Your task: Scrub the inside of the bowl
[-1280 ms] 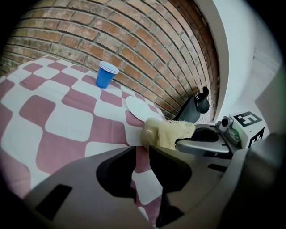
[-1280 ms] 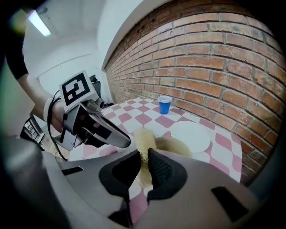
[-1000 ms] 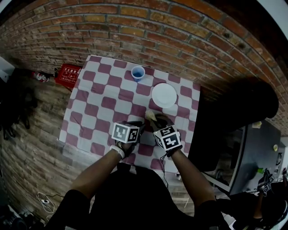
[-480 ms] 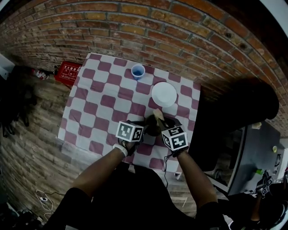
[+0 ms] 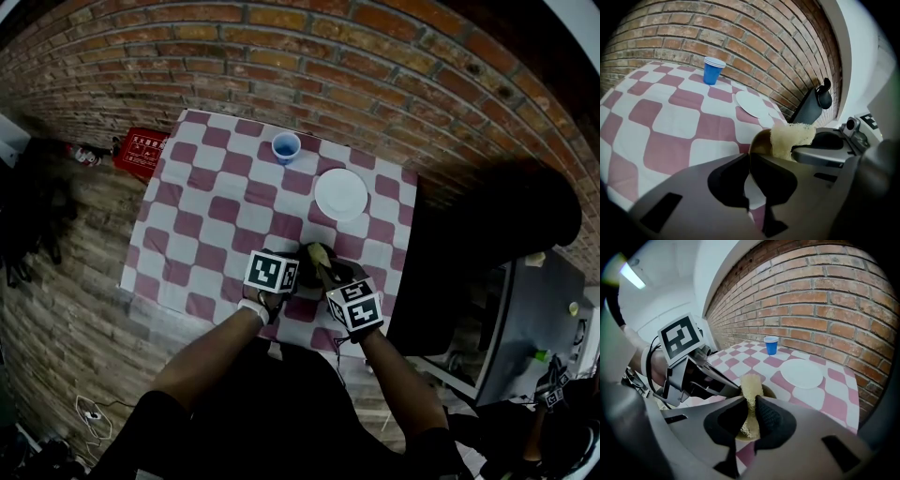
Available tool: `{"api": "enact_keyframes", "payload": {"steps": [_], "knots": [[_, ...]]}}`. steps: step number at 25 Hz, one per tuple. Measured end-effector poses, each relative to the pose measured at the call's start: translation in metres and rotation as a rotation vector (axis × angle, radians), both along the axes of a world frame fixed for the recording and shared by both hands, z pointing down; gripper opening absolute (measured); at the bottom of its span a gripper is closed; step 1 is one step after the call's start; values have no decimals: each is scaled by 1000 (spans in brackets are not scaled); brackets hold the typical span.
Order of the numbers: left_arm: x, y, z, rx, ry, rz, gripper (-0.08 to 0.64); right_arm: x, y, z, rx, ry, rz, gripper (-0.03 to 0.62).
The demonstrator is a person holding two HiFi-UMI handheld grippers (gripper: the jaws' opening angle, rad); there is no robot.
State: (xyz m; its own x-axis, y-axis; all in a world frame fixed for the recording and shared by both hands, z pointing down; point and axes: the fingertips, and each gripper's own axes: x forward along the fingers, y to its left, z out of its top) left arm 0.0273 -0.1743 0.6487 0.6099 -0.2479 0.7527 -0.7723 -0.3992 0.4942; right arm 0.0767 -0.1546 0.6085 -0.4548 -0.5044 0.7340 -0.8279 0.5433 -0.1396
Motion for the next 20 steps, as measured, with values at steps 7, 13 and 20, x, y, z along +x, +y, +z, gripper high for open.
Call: {"api": "enact_keyframes", "payload": {"steps": [7,13,20], "knots": [[-19,8,-6,-7,-12,-30,34,-42,-6,0,10,-40,-29,60],[-33,8,0,-39,-11,-90,34,-37,-24,2,17,-15,-28,59],[-33,5,0,-36,-1,-103,34,-12,-1,1,-30,-34,-3,60]]}}
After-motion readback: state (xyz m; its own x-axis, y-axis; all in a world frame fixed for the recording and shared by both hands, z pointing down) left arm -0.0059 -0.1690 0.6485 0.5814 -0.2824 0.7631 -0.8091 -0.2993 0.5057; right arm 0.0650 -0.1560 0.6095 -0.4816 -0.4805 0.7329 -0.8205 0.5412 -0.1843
